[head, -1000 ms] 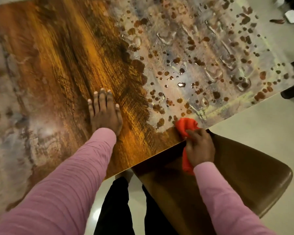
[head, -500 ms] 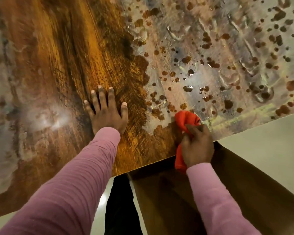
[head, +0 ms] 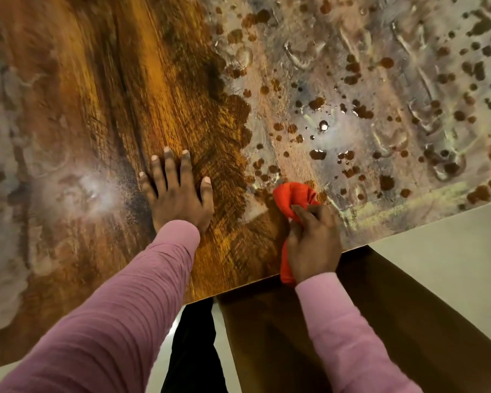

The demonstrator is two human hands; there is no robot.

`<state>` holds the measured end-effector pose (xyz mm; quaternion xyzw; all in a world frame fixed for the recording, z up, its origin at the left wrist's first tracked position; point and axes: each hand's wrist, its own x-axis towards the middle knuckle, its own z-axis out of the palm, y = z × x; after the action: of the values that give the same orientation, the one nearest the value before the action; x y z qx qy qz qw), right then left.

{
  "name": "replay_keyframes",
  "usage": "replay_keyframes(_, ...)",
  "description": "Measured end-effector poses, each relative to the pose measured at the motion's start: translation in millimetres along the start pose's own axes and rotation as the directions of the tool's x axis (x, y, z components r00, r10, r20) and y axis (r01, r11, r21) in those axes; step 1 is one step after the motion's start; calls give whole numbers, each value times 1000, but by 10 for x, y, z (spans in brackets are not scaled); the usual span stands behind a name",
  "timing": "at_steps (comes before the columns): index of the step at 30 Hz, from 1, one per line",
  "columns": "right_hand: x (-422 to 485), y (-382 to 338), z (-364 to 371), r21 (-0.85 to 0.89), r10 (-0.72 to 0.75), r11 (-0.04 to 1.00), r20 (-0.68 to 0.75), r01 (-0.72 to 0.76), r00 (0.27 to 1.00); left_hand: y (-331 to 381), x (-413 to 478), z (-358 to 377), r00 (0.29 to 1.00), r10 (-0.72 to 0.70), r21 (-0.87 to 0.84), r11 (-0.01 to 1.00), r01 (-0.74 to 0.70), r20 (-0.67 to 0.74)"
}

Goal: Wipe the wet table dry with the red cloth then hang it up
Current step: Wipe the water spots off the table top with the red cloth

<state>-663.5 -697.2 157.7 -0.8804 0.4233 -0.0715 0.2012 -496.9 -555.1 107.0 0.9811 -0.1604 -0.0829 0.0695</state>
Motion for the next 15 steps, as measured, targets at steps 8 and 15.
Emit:
replay_keyframes(8, -418, -541, 264, 22, -273, 962, 132, 273, 953, 19, 5, -43, 1000, 0, 2, 1000, 0, 7)
replay_keyframes(15, 269, -258, 124, -62, 19, 998, -4, -19, 1000, 1, 5, -13, 1000, 3, -1, 1000, -3, 21)
